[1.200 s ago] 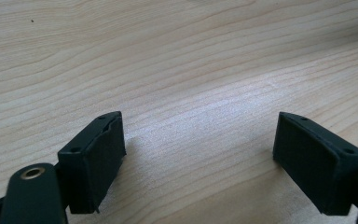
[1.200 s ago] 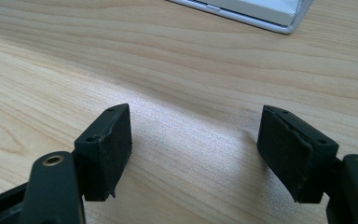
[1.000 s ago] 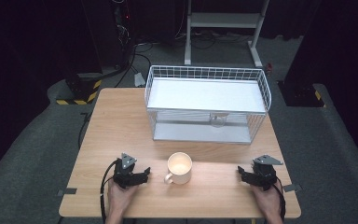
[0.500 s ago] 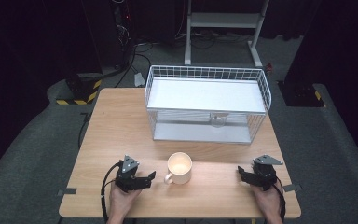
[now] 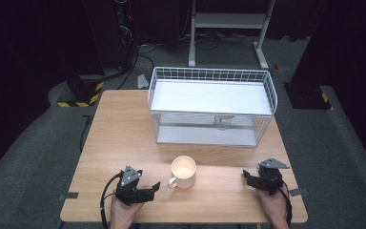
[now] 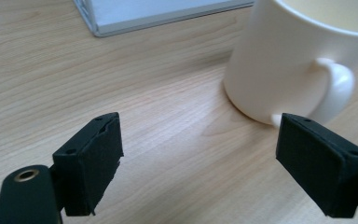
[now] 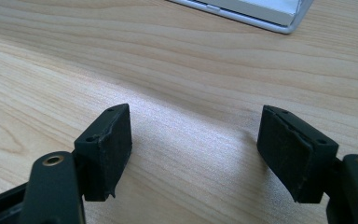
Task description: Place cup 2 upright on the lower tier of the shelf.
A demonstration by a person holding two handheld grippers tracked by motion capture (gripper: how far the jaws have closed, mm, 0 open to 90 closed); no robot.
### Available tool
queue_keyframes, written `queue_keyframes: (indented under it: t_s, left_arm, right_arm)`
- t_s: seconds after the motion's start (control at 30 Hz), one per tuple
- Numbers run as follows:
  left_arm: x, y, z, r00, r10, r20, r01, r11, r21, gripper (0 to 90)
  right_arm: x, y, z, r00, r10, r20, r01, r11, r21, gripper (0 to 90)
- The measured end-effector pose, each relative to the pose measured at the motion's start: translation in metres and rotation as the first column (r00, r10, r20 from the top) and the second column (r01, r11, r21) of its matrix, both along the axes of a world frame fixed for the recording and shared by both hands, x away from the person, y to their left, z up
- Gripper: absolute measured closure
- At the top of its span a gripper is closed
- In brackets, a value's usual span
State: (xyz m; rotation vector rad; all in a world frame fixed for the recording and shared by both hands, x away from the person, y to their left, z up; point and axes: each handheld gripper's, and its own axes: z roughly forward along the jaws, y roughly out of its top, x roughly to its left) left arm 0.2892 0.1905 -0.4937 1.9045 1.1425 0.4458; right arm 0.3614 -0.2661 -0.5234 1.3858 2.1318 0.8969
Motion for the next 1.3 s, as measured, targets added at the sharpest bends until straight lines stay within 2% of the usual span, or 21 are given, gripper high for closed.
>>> queue_keyframes:
  t_s: [0.27,0.4,0.57,1.0,1.13,1.3]
  left_arm:
    - [-0.010,-0.012,0.005,0.9988,-0.045,0.017,0.045,0.9988,0.019,14.3]
    - [-0.013,-0.018,0.006,0.9981,-0.061,0.009,0.060,0.9981,0.009,13.9]
    - [-0.015,-0.027,0.005,0.9963,-0.086,-0.001,0.086,0.9961,0.024,13.6]
    - [-0.005,-0.049,0.003,0.9918,-0.127,-0.011,0.127,0.9908,0.045,13.5]
    - [-0.002,-0.055,0.002,0.9925,-0.122,-0.012,0.122,0.9920,0.033,13.7]
    - [0.004,-0.060,0.001,0.9915,-0.129,-0.020,0.129,0.9909,0.038,13.8]
  right_arm:
    - [0.000,0.000,0.000,1.0000,0.000,0.000,0.000,1.000,0.000,26.5]
    - [0.000,0.000,0.000,1.0000,0.000,0.000,0.000,1.000,0.000,26.5]
    - [0.000,0.000,0.000,1.0000,0.000,0.000,0.000,1.000,0.000,26.6]
    - [0.000,0.000,0.000,1.0000,0.000,0.000,0.000,1.000,0.000,26.6]
    - [0.000,0.000,0.000,1.0000,0.000,0.000,0.000,1.000,-0.001,26.5]
    - [0.000,0.000,0.000,1.0000,0.000,0.000,0.000,1.000,0.000,26.5]
